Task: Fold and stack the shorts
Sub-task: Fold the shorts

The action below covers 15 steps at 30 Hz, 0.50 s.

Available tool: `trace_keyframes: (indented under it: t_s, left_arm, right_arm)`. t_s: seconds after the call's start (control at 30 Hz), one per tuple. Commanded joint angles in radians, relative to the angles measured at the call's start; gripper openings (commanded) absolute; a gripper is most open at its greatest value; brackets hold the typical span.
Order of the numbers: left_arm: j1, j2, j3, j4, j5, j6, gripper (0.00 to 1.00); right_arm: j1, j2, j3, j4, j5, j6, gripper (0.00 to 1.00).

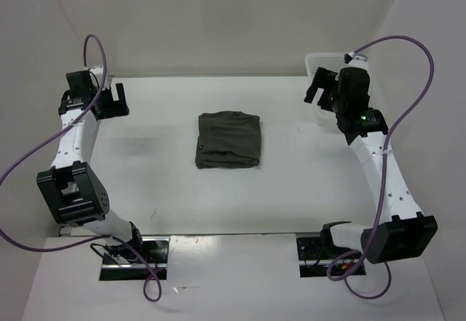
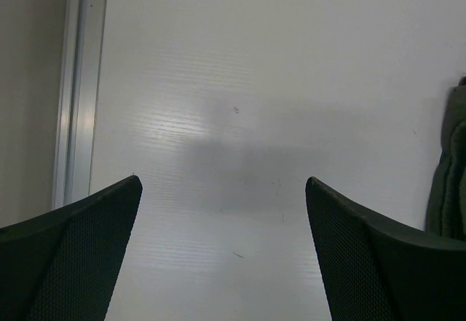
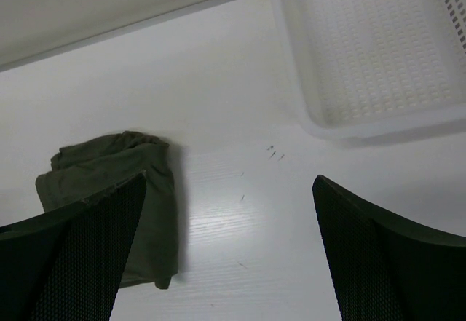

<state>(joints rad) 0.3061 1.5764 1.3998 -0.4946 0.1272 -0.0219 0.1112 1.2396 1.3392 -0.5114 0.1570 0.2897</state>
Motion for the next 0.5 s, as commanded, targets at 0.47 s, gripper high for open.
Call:
trace_keyframes:
  t_s: [0.47]
  left_arm:
    - [0.005, -0.073, -0.032, 0.033, -0.035, 0.022, 1.0]
  right_arm:
    - [-0.005, -0.062, -0.028, 0.007, 0.006, -0.026, 1.0]
